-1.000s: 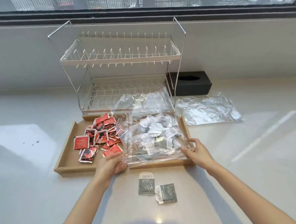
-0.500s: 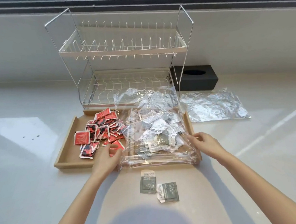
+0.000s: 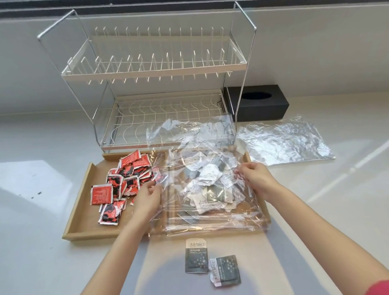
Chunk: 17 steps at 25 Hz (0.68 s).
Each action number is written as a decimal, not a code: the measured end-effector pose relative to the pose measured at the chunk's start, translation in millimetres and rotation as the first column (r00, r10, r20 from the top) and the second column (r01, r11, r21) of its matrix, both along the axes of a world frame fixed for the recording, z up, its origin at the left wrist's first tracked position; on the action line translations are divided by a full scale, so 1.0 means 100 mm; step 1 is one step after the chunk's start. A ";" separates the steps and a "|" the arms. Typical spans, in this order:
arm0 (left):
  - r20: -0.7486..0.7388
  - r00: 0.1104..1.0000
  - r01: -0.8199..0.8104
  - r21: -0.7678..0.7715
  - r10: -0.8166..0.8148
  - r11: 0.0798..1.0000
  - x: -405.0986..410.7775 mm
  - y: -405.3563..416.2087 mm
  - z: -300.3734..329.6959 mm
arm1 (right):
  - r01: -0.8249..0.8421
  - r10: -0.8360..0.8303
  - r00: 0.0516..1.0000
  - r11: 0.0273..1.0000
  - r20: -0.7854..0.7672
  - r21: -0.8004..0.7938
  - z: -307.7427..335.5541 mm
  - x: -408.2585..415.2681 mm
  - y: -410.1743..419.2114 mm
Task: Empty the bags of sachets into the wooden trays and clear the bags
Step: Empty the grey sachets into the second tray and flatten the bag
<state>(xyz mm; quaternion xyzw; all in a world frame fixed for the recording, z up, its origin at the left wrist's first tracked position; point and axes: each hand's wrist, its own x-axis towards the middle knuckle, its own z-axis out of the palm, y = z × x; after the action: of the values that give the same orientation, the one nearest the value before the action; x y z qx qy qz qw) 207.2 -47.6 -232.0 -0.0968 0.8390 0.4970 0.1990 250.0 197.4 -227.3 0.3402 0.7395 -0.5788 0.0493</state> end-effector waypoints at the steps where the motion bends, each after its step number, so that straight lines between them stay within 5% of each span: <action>1: 0.011 1.000 -0.012 0.030 0.011 0.999 0.00 0.00 0.00 | 0.016 -0.016 1.000 1.000 -0.005 -0.014 -0.02 0.01 -0.01; 12: 0.138 0.968 -0.249 0.458 0.208 0.853 -0.02 -0.27 0.08 | 0.087 -0.137 0.975 0.958 -0.172 -0.273 0.11 0.22 0.16; 17: -0.086 0.967 -0.191 0.369 0.238 0.910 0.00 -0.28 0.12 | 0.064 -0.120 0.963 0.972 -0.243 -0.227 0.23 0.27 0.14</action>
<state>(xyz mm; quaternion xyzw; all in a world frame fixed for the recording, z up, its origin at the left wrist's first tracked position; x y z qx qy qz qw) 207.2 -75.1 -219.7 -0.1183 0.7300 0.6652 0.1028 276.9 211.7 -204.1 0.2899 0.6552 -0.6966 -0.0363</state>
